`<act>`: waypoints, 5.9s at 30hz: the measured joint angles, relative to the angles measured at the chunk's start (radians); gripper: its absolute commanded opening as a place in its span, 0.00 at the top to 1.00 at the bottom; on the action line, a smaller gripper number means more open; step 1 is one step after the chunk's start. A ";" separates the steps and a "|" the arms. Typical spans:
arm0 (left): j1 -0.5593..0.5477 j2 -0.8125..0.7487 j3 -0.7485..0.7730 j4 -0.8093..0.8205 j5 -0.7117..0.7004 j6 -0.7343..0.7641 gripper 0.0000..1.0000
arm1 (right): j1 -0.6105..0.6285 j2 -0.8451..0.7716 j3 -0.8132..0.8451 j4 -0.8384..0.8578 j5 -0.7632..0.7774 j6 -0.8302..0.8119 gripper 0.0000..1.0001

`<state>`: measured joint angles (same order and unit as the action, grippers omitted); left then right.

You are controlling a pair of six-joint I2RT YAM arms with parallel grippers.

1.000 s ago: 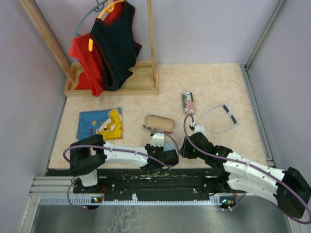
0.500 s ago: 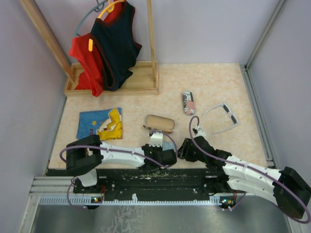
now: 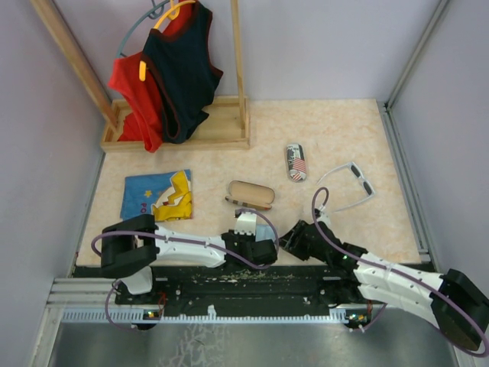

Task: Organize the sunglasses
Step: Fold the glasses cleaning cloth at the center of the board.

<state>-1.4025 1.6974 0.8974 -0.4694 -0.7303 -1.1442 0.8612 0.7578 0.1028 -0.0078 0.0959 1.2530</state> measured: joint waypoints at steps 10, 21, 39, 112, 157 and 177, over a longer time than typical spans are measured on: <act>-0.004 -0.005 -0.007 0.006 0.001 0.000 0.99 | 0.000 0.095 -0.024 0.133 -0.027 0.095 0.59; -0.005 -0.011 -0.015 0.018 0.001 0.001 0.99 | 0.000 0.195 -0.024 0.255 -0.031 0.101 0.59; -0.005 -0.011 -0.016 0.021 0.001 0.016 0.99 | 0.000 0.285 -0.002 0.307 -0.015 0.032 0.85; -0.192 -0.343 -0.021 -0.320 -0.106 -0.166 0.99 | 0.271 -0.087 0.307 -0.358 0.112 -0.052 1.00; 0.274 -0.268 -0.195 0.384 0.191 0.456 0.99 | -0.100 0.350 0.364 -0.105 -0.003 -0.314 1.00; 0.253 -0.280 -0.290 0.423 0.338 0.416 0.99 | -0.100 0.308 0.278 -0.111 -0.121 -0.345 1.00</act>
<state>-1.1496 1.4170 0.6075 -0.0460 -0.3923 -0.7284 0.7609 1.0660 0.3809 -0.1188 -0.0254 0.9081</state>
